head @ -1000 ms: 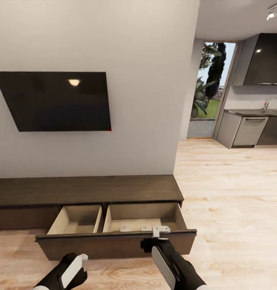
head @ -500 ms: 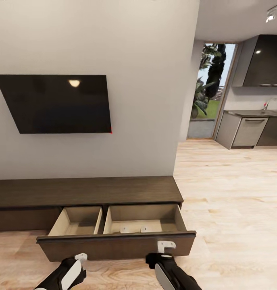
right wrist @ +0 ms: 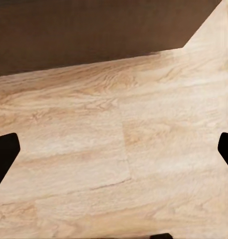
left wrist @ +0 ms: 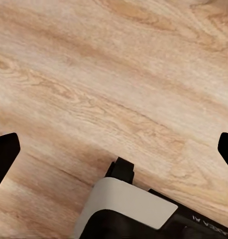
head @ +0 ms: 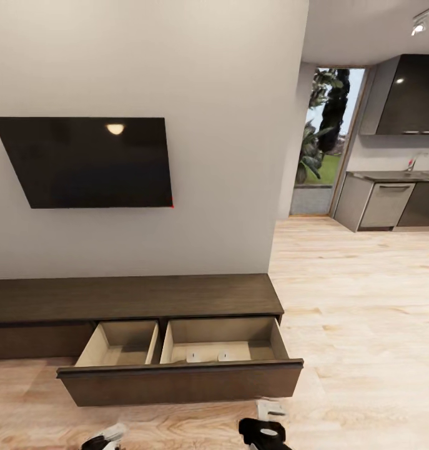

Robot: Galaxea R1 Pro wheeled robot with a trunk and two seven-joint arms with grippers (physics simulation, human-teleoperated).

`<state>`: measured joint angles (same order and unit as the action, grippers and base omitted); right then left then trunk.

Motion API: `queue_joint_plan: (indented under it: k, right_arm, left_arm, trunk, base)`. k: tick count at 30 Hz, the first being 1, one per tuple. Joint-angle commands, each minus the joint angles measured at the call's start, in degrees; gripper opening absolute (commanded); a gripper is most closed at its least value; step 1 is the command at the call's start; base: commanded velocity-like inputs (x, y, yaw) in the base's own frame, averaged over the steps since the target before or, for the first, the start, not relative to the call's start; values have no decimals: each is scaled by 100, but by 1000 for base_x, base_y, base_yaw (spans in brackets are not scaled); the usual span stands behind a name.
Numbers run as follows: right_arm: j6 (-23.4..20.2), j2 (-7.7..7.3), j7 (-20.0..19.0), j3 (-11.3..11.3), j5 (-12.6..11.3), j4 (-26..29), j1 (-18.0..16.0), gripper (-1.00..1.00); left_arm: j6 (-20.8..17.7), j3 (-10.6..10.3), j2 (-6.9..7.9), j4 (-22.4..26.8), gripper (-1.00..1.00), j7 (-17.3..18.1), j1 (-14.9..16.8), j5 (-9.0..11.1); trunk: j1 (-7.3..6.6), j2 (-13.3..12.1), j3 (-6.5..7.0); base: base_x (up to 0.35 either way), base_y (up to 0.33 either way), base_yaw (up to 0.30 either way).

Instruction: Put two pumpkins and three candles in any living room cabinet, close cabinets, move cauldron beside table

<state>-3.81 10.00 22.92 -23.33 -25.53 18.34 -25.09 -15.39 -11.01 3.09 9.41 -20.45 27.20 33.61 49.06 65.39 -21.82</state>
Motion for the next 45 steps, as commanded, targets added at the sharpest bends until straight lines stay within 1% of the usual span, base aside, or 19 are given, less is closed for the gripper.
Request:
queue_joint_plan:
  k: [1, 3, 6, 8, 11, 14, 17, 22, 25, 28, 33, 37, 41, 45]
  right_arm:
    - [148, 0, 39, -31, -5, -191, -5, 100]
    - [439, 0, 43, -31, -10, -509, -5, 100]
    - [623, 0, 42, -31, -12, -757, 5, 100]
    - [662, 0, 44, -31, -15, -817, 34, 100]
    - [682, 0, 42, -26, -20, -857, 92, 100]
    - [692, 0, 3, -22, -21, -870, 205, 100]
    - [755, 0, -156, -16, -22, -933, 369, 100]
    - [1026, 0, -266, -15, -22, -1549, 459, 100]
    - [1086, 0, -322, -12, -24, -1833, 476, 100]
    - [1111, 0, -364, -8, -80, -2008, 485, 100]
    - [1133, 0, -384, -5, -165, -2093, 501, 100]
    - [1136, 0, -385, 2, -184, -2104, 504, 100]
    - [1137, -6, -385, 3, -188, -2106, 515, 100]
    - [1134, -15, -385, 4, -189, -2107, 528, 100]
  left_arm:
    - [-5, -50, 11, -55, 100, 55, -4, 45]
    - [85, -51, 19, -127, 100, 145, -4, 47]
    - [196, -55, 25, -164, 100, 195, -9, 49]
    - [220, -59, 33, -172, 100, 208, -21, 45]
    - [239, -70, 70, -176, 100, 214, -89, 29]
    - [258, -107, 130, -182, 100, 221, -148, -102]
    - [363, -123, 194, -191, 100, 224, -244, -269]
    - [454, -129, 225, -195, 100, 225, -474, -335]
    - [497, -132, 232, -194, 100, 225, -639, -355]
    - [565, -136, 229, -194, 100, 225, -745, -361]
    - [610, -145, 189, -205, 100, 230, -879, -360]
    - [628, -151, 152, -389, 100, 293, -951, -368]
    - [781, -149, 141, -559, 100, 621, -974, -360]
    - [832, -147, 145, -639, 100, 718, -979, -345]
  trunk:
    - [0, 4, -6]
    - [0, 4, -6]
    - [0, 4, -6]
    - [0, 4, -6]
    - [-66, -116, 48]
    - [-66, -116, 48]
    - [-66, -116, 48]
    - [-66, -116, 48]
    - [-66, -116, 48]
    - [-66, -116, 48]
    - [-66, -116, 48]
    - [-66, -116, 48]
    - [-66, -116, 48]
    - [-66, -116, 48]
  base:
    - [0, 0, 0]
    - [0, 0, 0]
    - [0, 0, 0]
    - [0, 0, 0]
    - [0, 0, 0]
    - [0, 0, 0]
    - [0, 0, 0]
    - [0, 0, 0]
    - [0, 0, 0]
    - [0, 0, 0]
    - [0, 0, 0]
    - [0, 0, 0]
    - [0, 0, 0]
    - [0, 0, 0]
